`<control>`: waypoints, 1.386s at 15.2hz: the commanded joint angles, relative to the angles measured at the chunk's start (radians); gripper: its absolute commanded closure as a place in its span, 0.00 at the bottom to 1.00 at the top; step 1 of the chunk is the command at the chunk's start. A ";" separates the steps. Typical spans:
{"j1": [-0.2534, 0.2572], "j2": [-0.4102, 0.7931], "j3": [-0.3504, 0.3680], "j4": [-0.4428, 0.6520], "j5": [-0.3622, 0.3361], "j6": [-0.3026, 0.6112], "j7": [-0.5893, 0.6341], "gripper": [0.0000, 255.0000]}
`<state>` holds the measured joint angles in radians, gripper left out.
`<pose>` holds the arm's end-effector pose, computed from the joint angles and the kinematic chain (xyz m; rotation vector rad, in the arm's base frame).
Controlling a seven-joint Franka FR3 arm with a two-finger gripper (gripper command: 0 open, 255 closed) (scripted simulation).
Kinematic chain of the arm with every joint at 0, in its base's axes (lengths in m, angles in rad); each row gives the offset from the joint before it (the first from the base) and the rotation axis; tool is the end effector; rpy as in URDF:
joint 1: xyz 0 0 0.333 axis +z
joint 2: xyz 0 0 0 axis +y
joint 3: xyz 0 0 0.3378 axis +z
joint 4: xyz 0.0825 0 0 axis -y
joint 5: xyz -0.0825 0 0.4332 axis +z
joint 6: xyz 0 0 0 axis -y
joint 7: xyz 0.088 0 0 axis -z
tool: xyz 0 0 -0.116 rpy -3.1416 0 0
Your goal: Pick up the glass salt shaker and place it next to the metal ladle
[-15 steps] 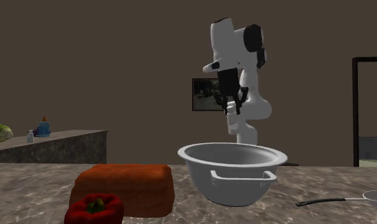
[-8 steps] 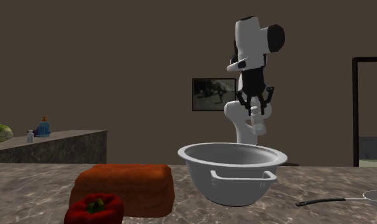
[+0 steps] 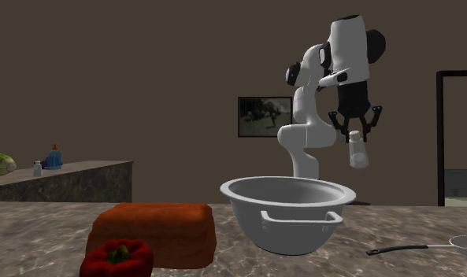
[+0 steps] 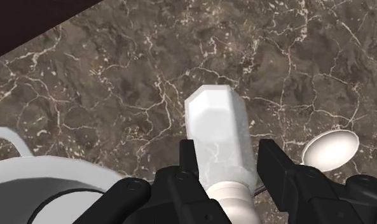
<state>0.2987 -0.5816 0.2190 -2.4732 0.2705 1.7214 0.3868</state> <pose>0.3255 0.2197 0.4680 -3.0665 -0.0310 0.3384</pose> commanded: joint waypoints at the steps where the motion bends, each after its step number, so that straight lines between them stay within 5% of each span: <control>1: 0.021 0.009 0.037 0.010 0.028 0.009 0.046 1.00; 12: 0.111 0.160 0.263 0.154 0.134 0.089 0.317 1.00; 21: 0.143 0.387 0.450 0.345 0.091 0.179 0.562 1.00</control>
<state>0.4406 -0.2230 0.6523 -2.1460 0.3726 1.8862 0.9251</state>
